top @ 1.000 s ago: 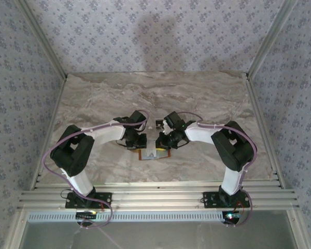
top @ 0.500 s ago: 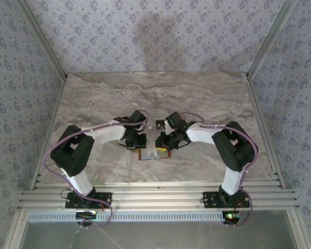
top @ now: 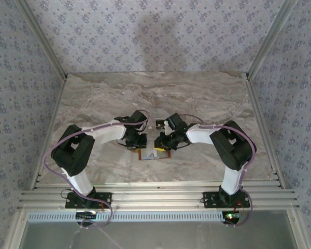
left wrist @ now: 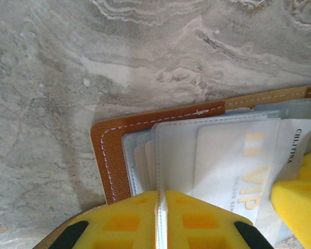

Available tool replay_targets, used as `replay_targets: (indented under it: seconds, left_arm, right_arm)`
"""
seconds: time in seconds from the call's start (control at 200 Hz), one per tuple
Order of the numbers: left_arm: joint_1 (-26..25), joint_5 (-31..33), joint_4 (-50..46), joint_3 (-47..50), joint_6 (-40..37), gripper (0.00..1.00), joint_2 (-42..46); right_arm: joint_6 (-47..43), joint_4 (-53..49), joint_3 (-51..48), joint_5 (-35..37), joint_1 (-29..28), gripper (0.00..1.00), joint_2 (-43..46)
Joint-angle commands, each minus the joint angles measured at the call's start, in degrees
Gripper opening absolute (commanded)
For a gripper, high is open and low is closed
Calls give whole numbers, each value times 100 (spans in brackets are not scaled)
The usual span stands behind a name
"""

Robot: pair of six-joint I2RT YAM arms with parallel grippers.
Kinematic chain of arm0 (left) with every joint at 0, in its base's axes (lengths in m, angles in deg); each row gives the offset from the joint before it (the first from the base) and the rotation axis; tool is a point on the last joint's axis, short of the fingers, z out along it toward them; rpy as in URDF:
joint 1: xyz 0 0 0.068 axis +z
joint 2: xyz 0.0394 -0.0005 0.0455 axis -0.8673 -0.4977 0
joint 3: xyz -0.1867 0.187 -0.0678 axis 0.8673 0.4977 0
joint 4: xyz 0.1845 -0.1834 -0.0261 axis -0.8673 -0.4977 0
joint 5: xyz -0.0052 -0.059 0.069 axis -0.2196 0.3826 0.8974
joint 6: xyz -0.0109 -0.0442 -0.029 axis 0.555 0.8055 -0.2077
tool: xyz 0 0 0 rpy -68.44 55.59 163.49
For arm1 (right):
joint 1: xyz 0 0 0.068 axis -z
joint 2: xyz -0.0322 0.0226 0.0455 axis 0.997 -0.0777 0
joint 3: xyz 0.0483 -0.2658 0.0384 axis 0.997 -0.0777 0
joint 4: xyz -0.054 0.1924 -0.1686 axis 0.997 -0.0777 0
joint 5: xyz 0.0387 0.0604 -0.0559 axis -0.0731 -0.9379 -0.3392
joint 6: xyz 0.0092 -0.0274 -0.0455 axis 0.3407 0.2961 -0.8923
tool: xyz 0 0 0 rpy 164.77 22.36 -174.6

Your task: Take the credit cards out of the card holder

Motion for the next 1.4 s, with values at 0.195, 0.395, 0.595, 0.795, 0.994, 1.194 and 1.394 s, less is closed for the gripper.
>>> replay_targets:
  seconds: [0.195,0.395,0.595,0.795,0.994,1.194,1.394]
  left_arm:
    - [-35,303,-393,40,-92,13,-210]
    - [-32,299,-376,-19,-128,13,-227]
    - [-36,307,-426,-136,-199,13,-214]
    - [-30,367,-493,-257,-235,13,7]
    - [-29,451,-516,-226,-220,14,309]
    - [-34,562,-522,-166,-174,14,525]
    - [-28,610,-597,-89,-160,14,612]
  right_arm:
    - [-410,-806,-48,492,184,6,394]
    - [-751,-1222,-16,626,322,2,829]
    - [-898,-1464,29,683,486,0,1231]
    - [-1624,-1923,305,814,701,0,1518]
    - [-2967,-2500,834,1356,754,0,1692]
    - [-4979,-3116,1649,1548,876,0,1469]
    - [-7175,-3706,2531,1800,889,0,1091]
